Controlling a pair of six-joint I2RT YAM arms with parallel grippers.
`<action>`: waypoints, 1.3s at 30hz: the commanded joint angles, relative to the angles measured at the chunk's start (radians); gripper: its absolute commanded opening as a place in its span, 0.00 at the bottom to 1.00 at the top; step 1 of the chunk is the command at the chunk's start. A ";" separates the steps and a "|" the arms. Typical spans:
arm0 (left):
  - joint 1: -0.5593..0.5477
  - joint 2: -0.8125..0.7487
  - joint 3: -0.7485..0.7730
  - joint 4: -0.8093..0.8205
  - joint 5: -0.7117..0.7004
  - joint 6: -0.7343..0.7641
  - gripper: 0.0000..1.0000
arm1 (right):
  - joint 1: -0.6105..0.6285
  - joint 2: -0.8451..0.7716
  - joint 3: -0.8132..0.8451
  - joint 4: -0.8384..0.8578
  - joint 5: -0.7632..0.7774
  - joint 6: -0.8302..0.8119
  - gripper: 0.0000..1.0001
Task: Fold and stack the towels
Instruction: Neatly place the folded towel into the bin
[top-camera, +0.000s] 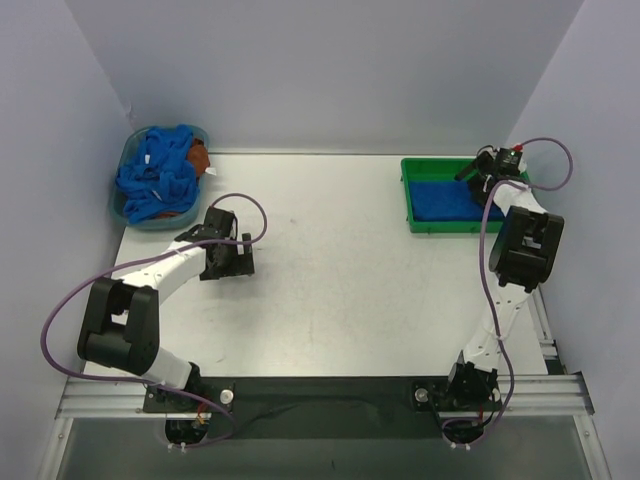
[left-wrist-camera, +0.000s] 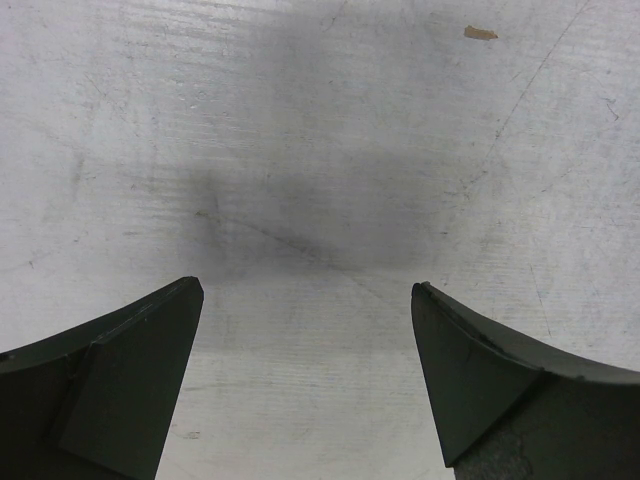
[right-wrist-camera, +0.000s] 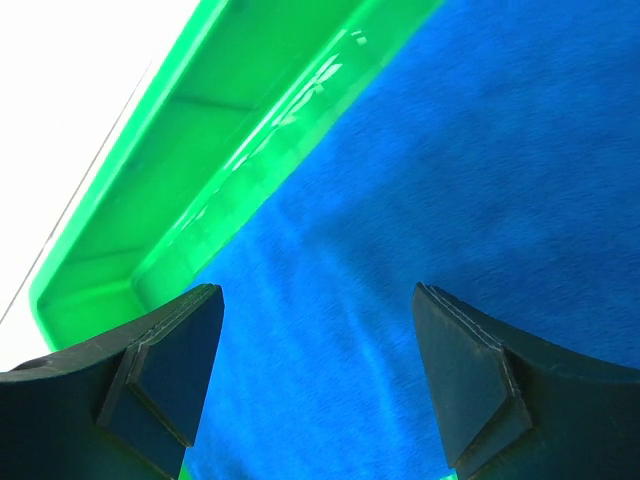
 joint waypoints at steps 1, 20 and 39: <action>0.003 -0.032 0.036 0.034 0.007 0.000 0.97 | -0.020 0.010 0.008 0.008 0.061 0.028 0.77; 0.003 -0.042 0.033 0.034 0.003 0.000 0.97 | -0.047 0.038 0.081 -0.084 0.154 0.000 0.78; 0.003 -0.043 0.033 0.034 0.003 -0.001 0.97 | -0.056 0.030 0.075 -0.162 0.311 -0.011 0.82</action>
